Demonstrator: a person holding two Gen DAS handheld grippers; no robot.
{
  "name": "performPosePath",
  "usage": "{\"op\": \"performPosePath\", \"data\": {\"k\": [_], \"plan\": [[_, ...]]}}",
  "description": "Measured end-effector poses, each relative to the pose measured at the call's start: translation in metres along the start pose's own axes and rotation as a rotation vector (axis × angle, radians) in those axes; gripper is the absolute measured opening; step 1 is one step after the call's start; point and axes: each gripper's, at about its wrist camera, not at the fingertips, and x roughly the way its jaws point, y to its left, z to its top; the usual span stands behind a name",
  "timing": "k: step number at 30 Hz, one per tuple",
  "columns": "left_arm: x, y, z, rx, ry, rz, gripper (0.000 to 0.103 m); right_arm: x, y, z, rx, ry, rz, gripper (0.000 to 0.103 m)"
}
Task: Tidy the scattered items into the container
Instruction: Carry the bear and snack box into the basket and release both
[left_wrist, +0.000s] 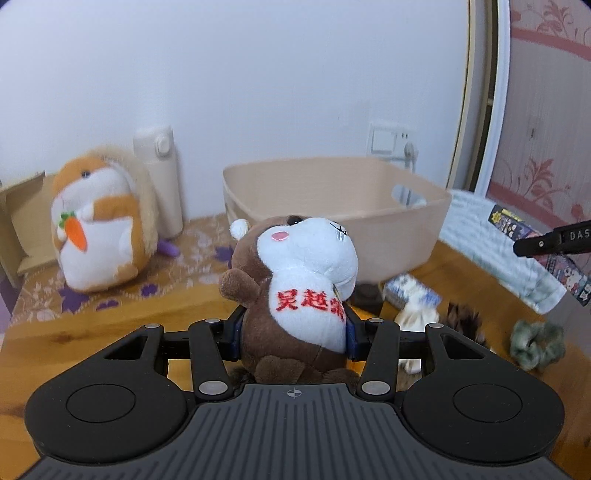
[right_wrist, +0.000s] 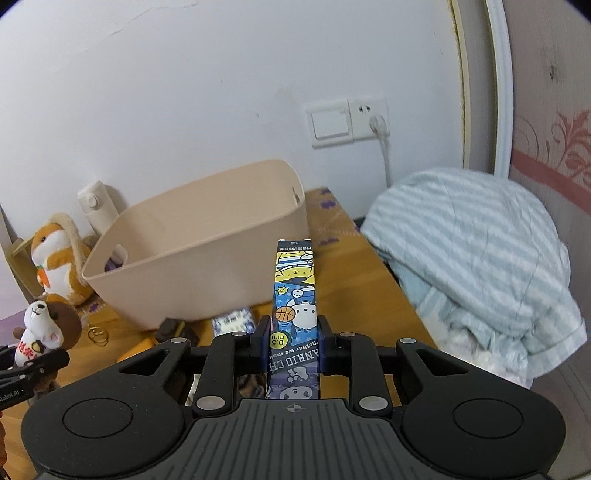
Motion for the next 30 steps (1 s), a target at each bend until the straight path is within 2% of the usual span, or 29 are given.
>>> {"op": "performPosePath", "data": {"k": [15,25,28,30], "plan": [[0.010,-0.010,0.072,-0.077,-0.151,0.017,0.049,-0.004,0.037,0.051,-0.120,-0.108,0.029,0.021],[0.042,-0.011,0.105,-0.120,-0.168,0.051,0.049,0.020,0.064,0.082,-0.201,-0.143,0.024,0.021],[0.052,-0.010,0.113,-0.135,-0.181,0.068,0.049,0.032,0.071,0.097,-0.189,-0.145,0.041,0.021],[0.061,-0.008,0.118,-0.158,-0.180,0.072,0.049,0.044,0.074,0.108,-0.159,-0.116,0.071,0.021]]}}
